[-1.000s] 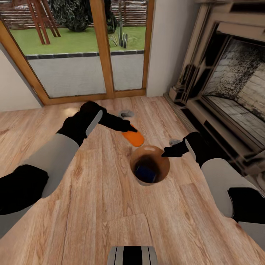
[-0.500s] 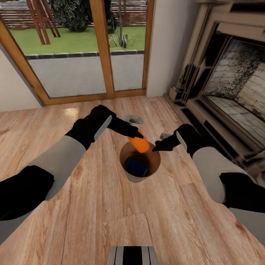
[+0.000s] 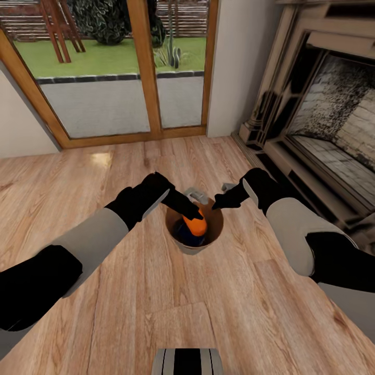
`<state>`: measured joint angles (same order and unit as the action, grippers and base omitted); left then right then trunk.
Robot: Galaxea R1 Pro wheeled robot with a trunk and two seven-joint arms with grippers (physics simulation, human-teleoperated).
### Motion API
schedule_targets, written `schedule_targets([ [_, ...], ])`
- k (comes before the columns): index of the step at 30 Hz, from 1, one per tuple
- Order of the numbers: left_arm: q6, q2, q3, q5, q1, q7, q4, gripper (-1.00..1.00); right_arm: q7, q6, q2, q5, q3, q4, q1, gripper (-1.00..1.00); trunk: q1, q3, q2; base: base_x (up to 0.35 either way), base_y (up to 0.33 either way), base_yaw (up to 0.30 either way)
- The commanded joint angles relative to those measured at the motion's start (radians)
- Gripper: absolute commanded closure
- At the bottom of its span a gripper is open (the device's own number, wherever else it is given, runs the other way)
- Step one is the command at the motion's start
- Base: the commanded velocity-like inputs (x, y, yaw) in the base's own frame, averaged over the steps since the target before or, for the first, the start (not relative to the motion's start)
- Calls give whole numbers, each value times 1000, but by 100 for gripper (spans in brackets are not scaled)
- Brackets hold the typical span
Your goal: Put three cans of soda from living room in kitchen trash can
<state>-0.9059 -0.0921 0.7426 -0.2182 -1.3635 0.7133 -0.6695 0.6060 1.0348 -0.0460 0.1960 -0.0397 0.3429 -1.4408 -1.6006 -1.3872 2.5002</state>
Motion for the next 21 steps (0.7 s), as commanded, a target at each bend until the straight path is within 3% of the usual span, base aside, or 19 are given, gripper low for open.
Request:
schedule_targets([
  [1,3,0,2,-2,2,-4,0,100,6,12,-2,-47,9,-1,-2,100,0,0,0,0,0,0],
  [8,51,0,12,-2,32,-22,2,100,6,12,-11,-47,9,-9,-7,100,0,0,0,0,0,0],
  [21,90,-6,21,6,35,-36,26,100,6,12,-12,-47,9,-9,-7,100,0,0,0,0,0,0],
])
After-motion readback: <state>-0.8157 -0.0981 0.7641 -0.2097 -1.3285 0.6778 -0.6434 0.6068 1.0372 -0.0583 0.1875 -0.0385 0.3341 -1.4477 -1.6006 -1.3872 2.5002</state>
